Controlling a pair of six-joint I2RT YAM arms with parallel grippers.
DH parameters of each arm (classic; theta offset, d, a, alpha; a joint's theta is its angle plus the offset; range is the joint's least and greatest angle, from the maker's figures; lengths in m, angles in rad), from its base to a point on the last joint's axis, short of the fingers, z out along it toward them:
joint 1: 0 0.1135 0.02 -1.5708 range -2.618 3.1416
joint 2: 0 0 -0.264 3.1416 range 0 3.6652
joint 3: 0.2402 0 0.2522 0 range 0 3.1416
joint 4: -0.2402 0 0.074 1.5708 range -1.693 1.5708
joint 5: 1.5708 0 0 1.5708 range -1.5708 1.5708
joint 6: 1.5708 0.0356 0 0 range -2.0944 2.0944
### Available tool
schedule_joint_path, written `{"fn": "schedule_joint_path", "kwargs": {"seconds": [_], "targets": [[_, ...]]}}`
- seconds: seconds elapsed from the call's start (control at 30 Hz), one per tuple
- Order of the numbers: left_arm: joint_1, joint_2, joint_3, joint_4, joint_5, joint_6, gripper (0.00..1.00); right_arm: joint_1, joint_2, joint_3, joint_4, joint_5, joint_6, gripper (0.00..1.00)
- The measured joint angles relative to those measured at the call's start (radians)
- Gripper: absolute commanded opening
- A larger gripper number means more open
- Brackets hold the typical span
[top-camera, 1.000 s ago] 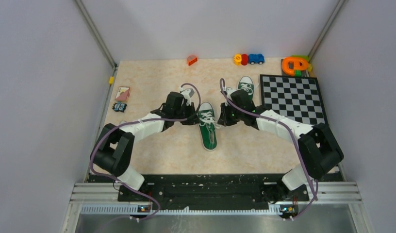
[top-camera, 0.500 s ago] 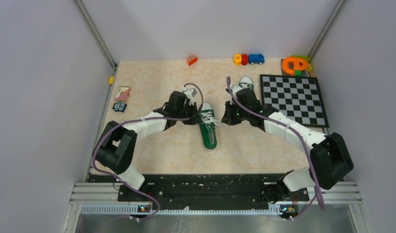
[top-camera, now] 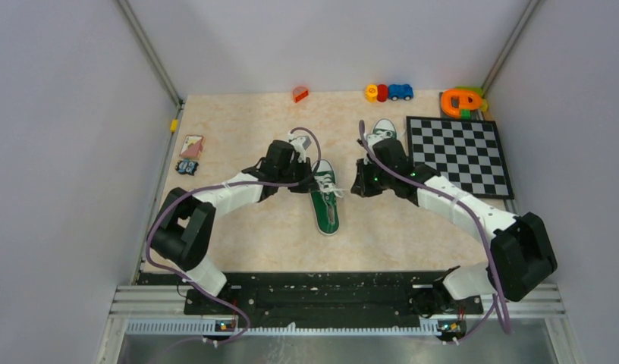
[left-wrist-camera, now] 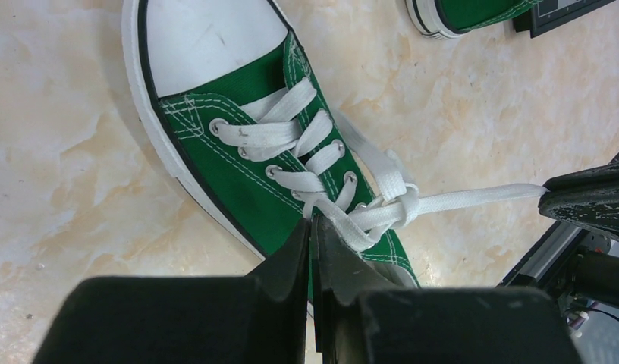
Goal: Tie the shoes
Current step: Tie the shoelace on the shoe.
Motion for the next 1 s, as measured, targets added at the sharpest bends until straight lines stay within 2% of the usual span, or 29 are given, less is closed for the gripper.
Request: {"fn": "schedule_joint_path", "kwargs": {"seconds": [0.27, 0.37, 0.47, 0.57, 0.73, 1.0], "targets": [[-0.012, 0.011, 0.023, -0.016, 0.0, 0.014, 0.06, -0.006, -0.023, -0.008, -0.005, 0.003, 0.0, 0.0], [-0.013, 0.015, 0.024, -0.023, -0.002, 0.019, 0.04, -0.01, -0.039, -0.06, 0.029, -0.058, 0.001, 0.01], [-0.013, 0.016, 0.026, -0.03, -0.003, 0.025, 0.03, -0.01, -0.039, -0.12, 0.064, -0.148, 0.011, 0.09], [-0.013, 0.019, 0.029, -0.03, -0.003, 0.029, 0.02, -0.01, -0.021, -0.15, 0.09, -0.246, 0.023, 0.28], [-0.013, 0.032, 0.03, -0.031, -0.003, 0.034, 0.01, -0.014, -0.004, -0.15, 0.116, -0.274, 0.032, 0.43], [-0.013, 0.033, 0.03, -0.032, -0.003, 0.041, 0.01, -0.124, -0.002, -0.159, 0.234, -0.241, 0.101, 0.43]]}}
